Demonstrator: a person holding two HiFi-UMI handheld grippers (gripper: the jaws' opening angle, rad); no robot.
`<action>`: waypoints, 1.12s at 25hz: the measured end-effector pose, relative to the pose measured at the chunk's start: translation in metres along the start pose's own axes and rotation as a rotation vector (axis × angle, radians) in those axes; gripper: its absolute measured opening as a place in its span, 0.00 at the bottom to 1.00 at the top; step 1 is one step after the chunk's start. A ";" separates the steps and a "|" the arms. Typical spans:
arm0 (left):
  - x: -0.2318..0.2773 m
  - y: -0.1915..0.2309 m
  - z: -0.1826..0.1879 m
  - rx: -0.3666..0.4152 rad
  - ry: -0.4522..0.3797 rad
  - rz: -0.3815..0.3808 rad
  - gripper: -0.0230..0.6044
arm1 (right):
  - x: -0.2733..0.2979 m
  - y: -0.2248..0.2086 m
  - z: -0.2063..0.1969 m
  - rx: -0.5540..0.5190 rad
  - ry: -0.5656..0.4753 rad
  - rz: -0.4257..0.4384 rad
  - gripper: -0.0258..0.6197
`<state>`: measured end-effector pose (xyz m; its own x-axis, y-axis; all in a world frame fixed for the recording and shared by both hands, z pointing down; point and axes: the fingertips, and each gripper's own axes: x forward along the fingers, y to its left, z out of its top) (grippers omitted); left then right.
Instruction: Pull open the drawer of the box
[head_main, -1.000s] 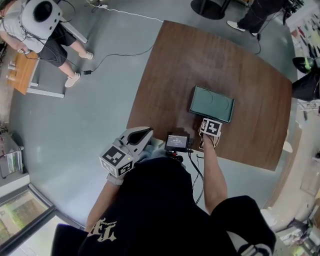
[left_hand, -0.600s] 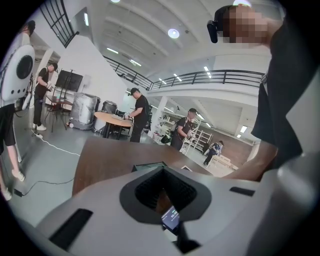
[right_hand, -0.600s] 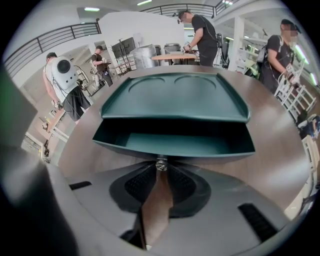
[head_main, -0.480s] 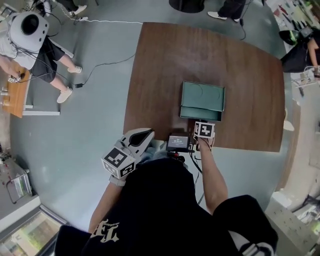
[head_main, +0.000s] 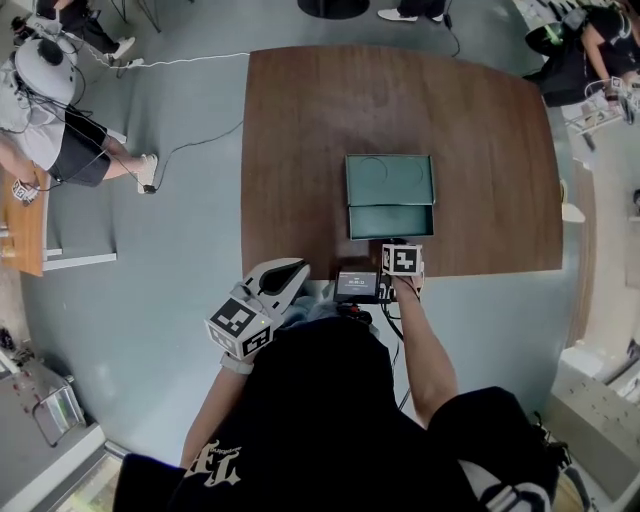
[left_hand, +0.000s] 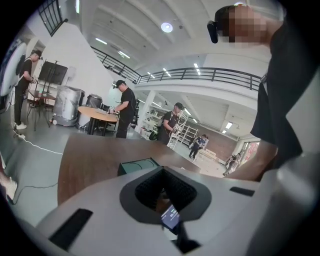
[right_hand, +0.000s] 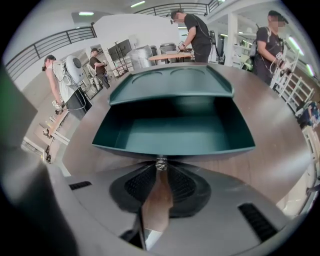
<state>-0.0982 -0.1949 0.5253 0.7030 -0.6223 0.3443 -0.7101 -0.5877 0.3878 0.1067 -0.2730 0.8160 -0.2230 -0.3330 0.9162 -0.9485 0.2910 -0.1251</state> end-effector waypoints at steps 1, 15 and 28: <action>0.001 -0.001 0.000 0.002 0.004 -0.008 0.05 | 0.000 0.000 -0.002 0.004 -0.001 0.002 0.12; 0.002 -0.001 -0.004 0.018 0.039 -0.078 0.05 | -0.007 -0.001 -0.029 0.052 0.001 -0.009 0.12; -0.009 -0.003 -0.010 0.021 0.048 -0.106 0.05 | -0.009 0.003 -0.035 0.068 -0.020 -0.018 0.12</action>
<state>-0.1018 -0.1821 0.5292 0.7752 -0.5306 0.3429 -0.6316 -0.6604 0.4062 0.1136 -0.2380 0.8207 -0.2095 -0.3555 0.9109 -0.9654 0.2230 -0.1350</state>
